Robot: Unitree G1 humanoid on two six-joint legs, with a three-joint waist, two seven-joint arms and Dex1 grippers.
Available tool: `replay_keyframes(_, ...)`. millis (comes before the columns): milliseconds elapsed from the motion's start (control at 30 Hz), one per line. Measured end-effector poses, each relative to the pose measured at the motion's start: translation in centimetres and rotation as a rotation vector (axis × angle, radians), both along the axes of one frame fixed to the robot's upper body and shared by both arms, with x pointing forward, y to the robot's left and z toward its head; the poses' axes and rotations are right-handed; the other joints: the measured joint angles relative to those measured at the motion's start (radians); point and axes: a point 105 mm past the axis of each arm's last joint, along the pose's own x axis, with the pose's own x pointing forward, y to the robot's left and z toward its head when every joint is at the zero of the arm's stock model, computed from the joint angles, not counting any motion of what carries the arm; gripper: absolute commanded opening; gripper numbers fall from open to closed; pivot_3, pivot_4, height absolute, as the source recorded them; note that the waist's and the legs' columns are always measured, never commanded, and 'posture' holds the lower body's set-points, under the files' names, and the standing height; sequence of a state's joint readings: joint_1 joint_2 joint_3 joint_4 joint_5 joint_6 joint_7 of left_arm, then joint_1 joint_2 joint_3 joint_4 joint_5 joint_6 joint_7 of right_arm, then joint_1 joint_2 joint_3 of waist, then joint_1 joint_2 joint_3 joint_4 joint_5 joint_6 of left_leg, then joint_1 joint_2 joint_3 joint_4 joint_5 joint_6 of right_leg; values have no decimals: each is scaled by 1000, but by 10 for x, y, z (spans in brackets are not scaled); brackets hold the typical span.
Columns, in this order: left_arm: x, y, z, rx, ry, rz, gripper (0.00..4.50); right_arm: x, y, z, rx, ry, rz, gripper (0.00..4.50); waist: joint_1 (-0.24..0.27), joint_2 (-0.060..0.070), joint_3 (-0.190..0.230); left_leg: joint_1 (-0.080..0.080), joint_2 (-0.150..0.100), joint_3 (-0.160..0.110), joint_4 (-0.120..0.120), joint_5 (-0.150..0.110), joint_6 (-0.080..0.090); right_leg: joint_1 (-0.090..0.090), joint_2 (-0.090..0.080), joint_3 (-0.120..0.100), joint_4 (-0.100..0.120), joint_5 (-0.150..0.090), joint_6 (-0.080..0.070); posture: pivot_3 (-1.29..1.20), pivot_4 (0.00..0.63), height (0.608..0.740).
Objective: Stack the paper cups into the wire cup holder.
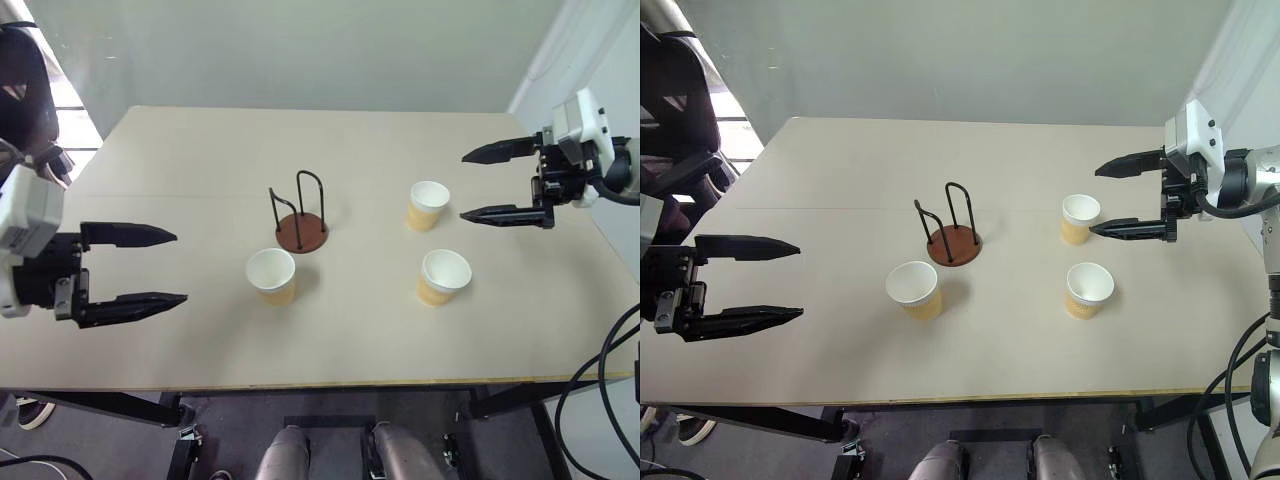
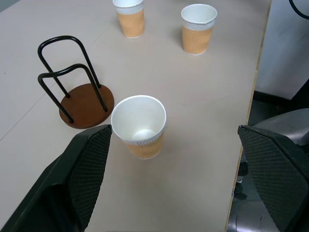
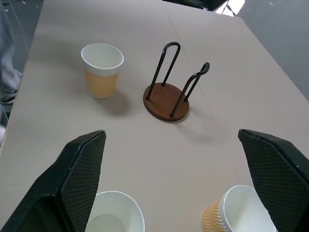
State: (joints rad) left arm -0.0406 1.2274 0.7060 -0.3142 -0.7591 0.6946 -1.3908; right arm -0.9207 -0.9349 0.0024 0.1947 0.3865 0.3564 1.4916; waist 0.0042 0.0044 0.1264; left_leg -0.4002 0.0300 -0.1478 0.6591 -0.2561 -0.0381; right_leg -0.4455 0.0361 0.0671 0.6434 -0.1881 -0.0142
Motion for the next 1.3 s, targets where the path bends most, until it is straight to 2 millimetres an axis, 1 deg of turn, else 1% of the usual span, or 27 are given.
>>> replay_keyframes(367,0,-1,-1,4,1,-1,4500,1,0,-1,-10,-7,-5,4473,0,0,0,0,0,0,0,0,0,0,0,0,0,0,0,0,150,740)
replay_keyframes(500,-1,-2,-1,7,2,-4,4500,8,2,-1,-22,-27,-16,4473,-1,0,0,0,0,0,0,0,0,0,0,0,0,0,0,0,150,740)
replay_keyframes(600,-1,-2,-4,-3,5,-3,4500,18,6,3,9,-46,-51,4473,-1,0,0,0,0,0,0,0,0,-1,0,0,1,0,0,0,150,740)
replay_keyframes(667,-1,-2,-6,-9,10,1,4500,26,15,9,46,-71,-69,4473,-1,0,0,0,1,0,0,0,0,-1,0,0,1,0,0,0,150,740)
replay_keyframes(733,-1,-2,-6,-8,7,4,4500,39,30,15,108,-87,-112,4473,-7,0,0,0,1,0,0,0,0,-3,1,0,2,2,0,0,150,740)
replay_keyframes(800,-1,-2,-6,-9,5,7,4500,48,44,14,150,-72,-141,4473,-8,0,0,0,2,-1,0,0,0,-3,2,0,2,2,-1,0,150,740)
replay_keyframes(933,-1,-2,-6,-6,0,13,4500,61,82,0,230,9,-157,4473,-7,0,0,-1,3,-1,-1,0,0,-5,4,0,2,2,-1,0,150,740)
replay_keyframes(1000,0,-1,-6,-6,-6,27,4500,69,112,-11,260,48,-174,4473,-8,0,0,-2,5,-1,-1,0,0,-6,5,0,2,3,-3,0,150,740)
replay_keyframes(1033,0,0,-6,-4,-9,34,4500,72,122,-16,266,67,-190,4473,-8,0,0,-3,6,-1,-1,-1,-1,-8,6,0,2,4,-4,0,150,740)
replay_keyframes(1067,0,0,-7,0,-12,42,4500,76,128,-21,263,78,-217,4473,-8,1,0,-5,6,-1,-1,-1,-1,-10,7,0,2,5,-4,0,150,740)
replay_keyframes(1133,0,6,-7,3,-24,82,4500,86,130,-25,274,92,-284,4473,0,1,0,-8,7,-3,-1,-1,-2,-11,7,-1,2,5,-5,0,150,740)
replay_keyframes(1200,-1,11,-7,5,-43,122,4500,92,130,-27,275,91,-323,4473,4,0,0,-9,7,-4,0,-3,-5,-12,8,-1,1,5,-5,0,150,740)
replay_keyframes(1300,-4,14,-5,9,-75,160,4500,98,128,-33,265,87,-360,4473,5,0,0,-10,9,-4,4,-8,-13,-12,10,-1,1,5,-4,0,150,740)
